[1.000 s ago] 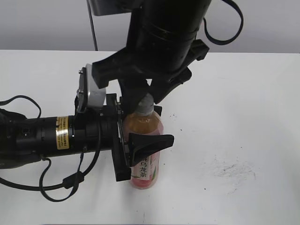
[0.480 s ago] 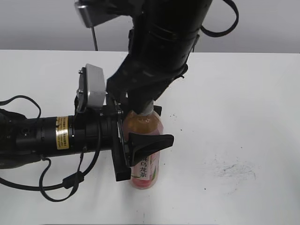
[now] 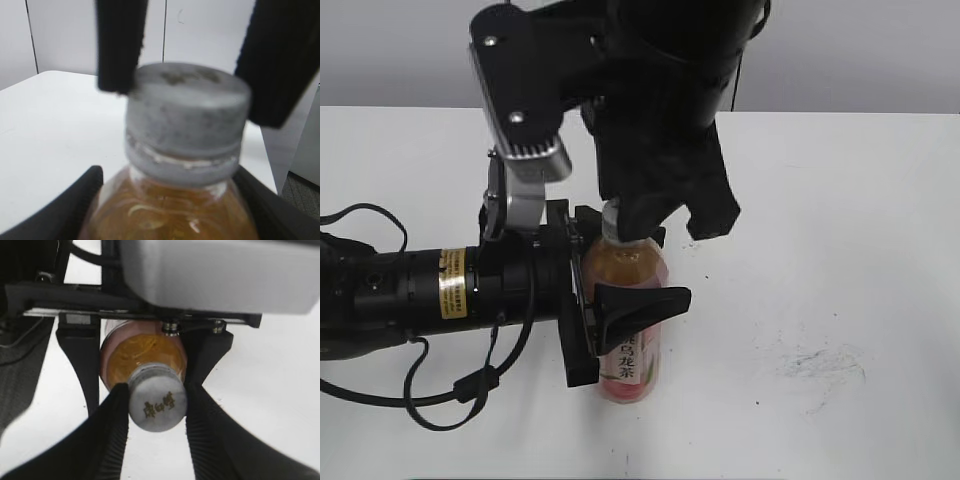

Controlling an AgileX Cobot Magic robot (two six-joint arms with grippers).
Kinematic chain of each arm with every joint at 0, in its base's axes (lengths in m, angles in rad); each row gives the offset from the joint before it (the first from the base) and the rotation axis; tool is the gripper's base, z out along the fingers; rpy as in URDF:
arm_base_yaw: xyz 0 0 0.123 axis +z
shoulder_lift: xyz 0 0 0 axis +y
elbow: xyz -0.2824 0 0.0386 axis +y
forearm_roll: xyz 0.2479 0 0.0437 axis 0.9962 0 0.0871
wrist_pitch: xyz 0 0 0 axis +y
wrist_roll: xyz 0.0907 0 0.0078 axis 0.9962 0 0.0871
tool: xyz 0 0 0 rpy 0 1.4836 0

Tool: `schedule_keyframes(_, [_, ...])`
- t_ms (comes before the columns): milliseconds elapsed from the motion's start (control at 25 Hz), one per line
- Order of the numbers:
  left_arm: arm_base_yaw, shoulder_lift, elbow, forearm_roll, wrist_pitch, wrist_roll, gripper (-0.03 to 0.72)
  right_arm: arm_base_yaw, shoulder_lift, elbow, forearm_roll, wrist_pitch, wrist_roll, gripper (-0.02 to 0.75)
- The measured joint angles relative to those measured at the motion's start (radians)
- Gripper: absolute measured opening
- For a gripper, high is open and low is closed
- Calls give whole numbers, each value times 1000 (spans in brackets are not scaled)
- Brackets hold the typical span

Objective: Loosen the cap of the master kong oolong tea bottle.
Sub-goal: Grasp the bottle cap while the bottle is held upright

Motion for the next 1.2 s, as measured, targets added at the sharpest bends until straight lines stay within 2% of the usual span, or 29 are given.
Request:
schedule_keyframes(120, [0,0,0,-1,0,-1,447,0,2,-14,3,8,-186,258])
schedule_keyframes(200, [2,0,0,-13,4,-11,447,0,1,-21,14,17,-311,132])
schedule_keyframes(320, [0,0,0,-5,5,-6,447,0,-2,-27,36,0,-456,52])
schedule_keyframes(480, [-1,0,0,9,1,1,447,0,-2,-27,36,-14,-556,39])
schedule_keyframes(640, [-1,0,0,14,0,4,447,0,-2,-27,32,-14,-456,52])
schedule_keyframes(800, [-1,0,0,16,-2,4,447,0,-13,-27,32,-14,-338,102])
schedule_keyframes(920, [-1,0,0,17,-2,4,447,0,-32,-27,29,-14,-212,222])
schedule_keyframes(1040, [-1,0,0,17,-2,5,447,0,-44,-28,21,-14,-28,386])
schedule_keyframes(1120, [-1,0,0,17,-2,5,447,0,-45,-28,20,-14,159,453])
schedule_keyframes(1200, [-1,0,0,17,-2,5,447,0,-45,-28,20,-14,350,482])
